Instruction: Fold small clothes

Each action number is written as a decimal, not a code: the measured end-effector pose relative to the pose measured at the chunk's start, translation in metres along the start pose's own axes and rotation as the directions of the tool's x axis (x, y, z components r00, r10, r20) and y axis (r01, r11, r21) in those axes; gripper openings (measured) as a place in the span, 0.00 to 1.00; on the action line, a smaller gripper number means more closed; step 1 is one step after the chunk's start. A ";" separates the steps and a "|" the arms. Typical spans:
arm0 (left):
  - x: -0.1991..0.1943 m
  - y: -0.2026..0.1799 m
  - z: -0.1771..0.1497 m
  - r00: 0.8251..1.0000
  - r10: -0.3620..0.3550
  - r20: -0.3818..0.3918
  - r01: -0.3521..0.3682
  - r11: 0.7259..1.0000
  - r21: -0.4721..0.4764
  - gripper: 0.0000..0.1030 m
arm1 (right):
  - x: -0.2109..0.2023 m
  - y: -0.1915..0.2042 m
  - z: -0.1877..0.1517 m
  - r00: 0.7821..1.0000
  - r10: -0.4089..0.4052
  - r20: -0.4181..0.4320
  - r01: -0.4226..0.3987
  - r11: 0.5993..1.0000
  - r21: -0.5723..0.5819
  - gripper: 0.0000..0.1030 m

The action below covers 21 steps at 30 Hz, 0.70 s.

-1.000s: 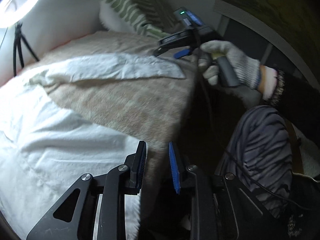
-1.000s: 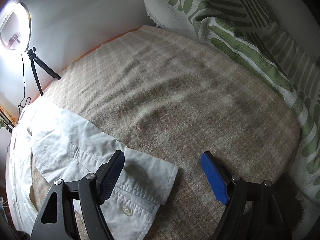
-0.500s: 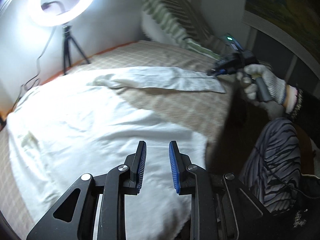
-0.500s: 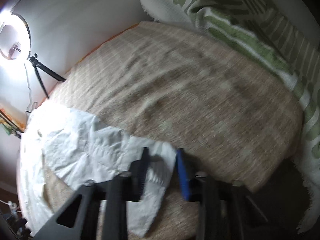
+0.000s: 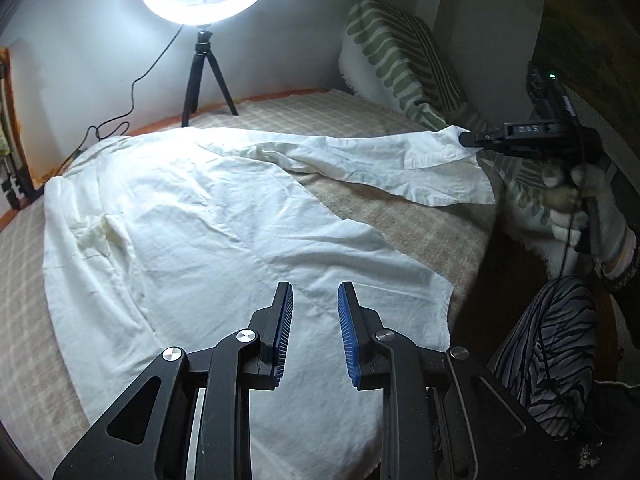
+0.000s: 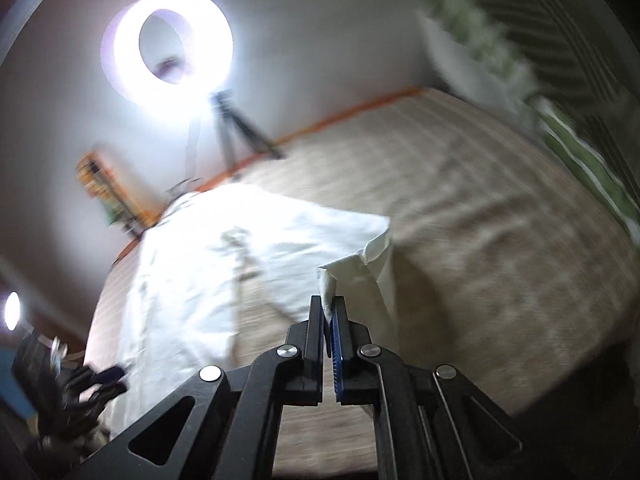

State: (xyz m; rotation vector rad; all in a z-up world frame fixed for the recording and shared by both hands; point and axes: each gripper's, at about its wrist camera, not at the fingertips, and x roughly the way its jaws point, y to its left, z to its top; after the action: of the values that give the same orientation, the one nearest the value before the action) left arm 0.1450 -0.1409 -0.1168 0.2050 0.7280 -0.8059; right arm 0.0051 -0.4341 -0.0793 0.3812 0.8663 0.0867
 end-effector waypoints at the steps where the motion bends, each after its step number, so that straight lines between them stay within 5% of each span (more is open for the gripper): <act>1: -0.001 0.003 0.000 1.000 -0.003 0.005 0.003 1.000 -0.017 0.21 | -0.002 0.013 -0.002 1.000 0.024 0.000 -0.024 0.999 -0.023 0.01; 7: -0.011 0.029 -0.003 0.999 -0.026 0.035 0.030 0.990 -0.135 0.21 | 0.004 0.095 -0.029 0.988 0.142 -0.067 -0.153 0.966 -0.208 0.01; 10: -0.014 0.037 -0.008 0.997 -0.048 0.053 0.057 0.981 -0.185 0.31 | 0.016 0.130 -0.053 0.973 0.184 -0.141 -0.218 0.932 -0.291 0.01; 17: -0.002 0.036 -0.019 0.991 -0.127 0.036 0.132 0.955 -0.265 0.39 | 0.056 0.169 -0.111 0.927 0.192 -0.322 -0.316 0.864 -0.393 0.02; 19: 0.005 0.032 -0.022 0.987 -0.159 0.022 0.158 0.945 -0.285 0.40 | 0.061 0.173 -0.119 0.914 0.186 -0.361 -0.336 0.845 -0.415 0.09; 21: 0.011 0.028 -0.024 0.984 -0.175 0.007 0.170 0.939 -0.298 0.40 | 0.057 0.172 -0.119 0.910 0.184 -0.372 -0.344 0.837 -0.426 0.42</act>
State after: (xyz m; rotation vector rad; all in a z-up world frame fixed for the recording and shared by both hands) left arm 0.1581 -0.1173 -0.1450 -0.1255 0.8849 -0.8496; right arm -0.0348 -0.2265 -0.1283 0.0073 1.0680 0.6340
